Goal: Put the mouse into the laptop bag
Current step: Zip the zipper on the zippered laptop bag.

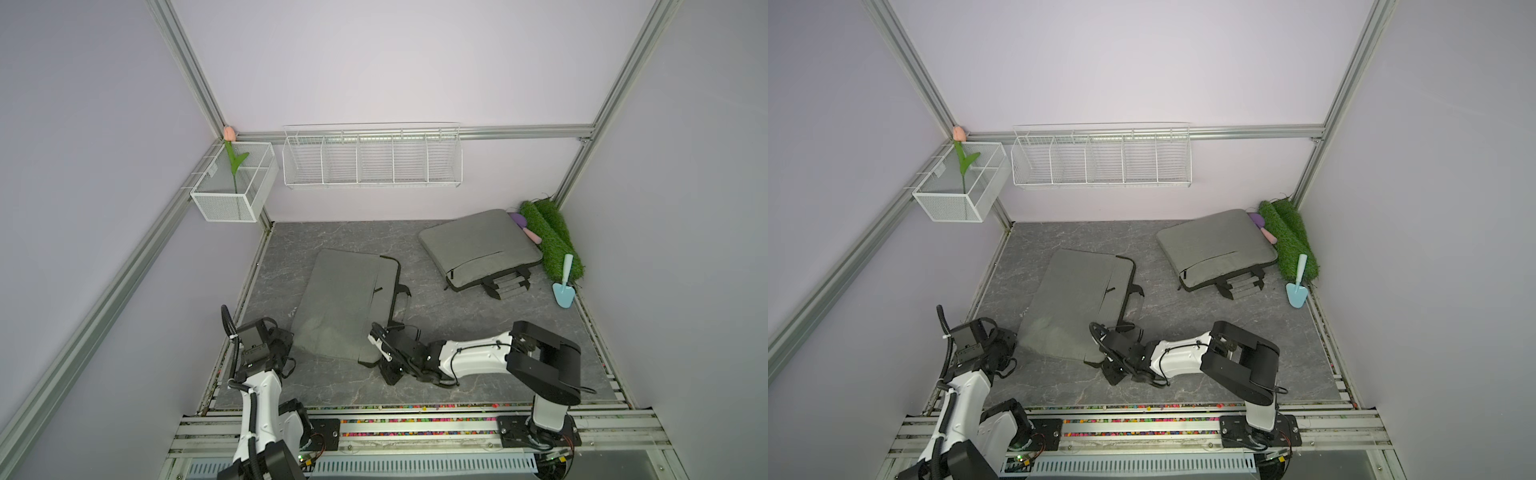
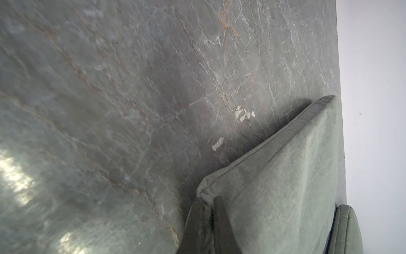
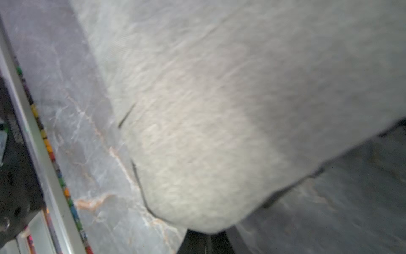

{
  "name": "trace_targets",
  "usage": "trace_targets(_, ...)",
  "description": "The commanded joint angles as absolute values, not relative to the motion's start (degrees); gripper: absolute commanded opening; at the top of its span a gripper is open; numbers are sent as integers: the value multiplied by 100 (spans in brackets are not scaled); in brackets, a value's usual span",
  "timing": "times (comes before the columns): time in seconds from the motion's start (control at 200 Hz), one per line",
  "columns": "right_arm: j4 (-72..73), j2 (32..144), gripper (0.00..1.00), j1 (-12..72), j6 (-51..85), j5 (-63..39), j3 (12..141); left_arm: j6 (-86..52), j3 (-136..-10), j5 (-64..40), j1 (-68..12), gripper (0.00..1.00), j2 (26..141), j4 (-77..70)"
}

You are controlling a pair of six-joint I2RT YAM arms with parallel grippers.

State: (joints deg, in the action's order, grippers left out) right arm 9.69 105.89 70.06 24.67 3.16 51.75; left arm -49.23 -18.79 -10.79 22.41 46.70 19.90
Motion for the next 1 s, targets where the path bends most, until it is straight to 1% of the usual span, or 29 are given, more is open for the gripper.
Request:
trace_targets(0.0,1356,10853,7,7047,2295,354,4808,-4840,-1950,-1071,2195,0,4492,2059)
trace_targets(0.105,1481,10741,7,7144,2257,311,4734,-4725,-1969,-1173,2196,0,4708,2025)
trace_targets(0.21,1295,10209,7,7257,2288,589,4615,-4682,-1977,-1311,2197,0,5138,1831)
trace_targets(0.315,925,9295,36,7226,2314,1243,4233,-4609,-2052,-1301,2197,0,5403,1773)
trace_targets(0.355,637,8995,44,7170,2288,1537,4143,-4584,-2077,-1303,2197,0,5452,1777)
trace_targets(0.415,353,8684,53,7042,2241,1897,4035,-4554,-2119,-1312,2197,0,5476,1815)
trace_targets(0.49,420,8514,54,6759,2131,1746,3837,-4518,-2166,-1294,2197,0,5432,1898)
trace_targets(0.58,649,8592,55,6479,1996,1427,3744,-4474,-2188,-1312,2197,0,5404,1918)
trace_targets(0.7,932,8974,60,6546,1759,929,3978,-4447,-2243,-1417,2197,0,5568,1907)
trace_targets(0.835,796,9455,60,6822,1692,1180,4413,-4441,-2249,-1428,2197,0,5633,1871)
trace_targets(0.995,689,10003,59,6816,1973,1415,4690,-4403,-2265,-1437,2197,0,5575,1938)
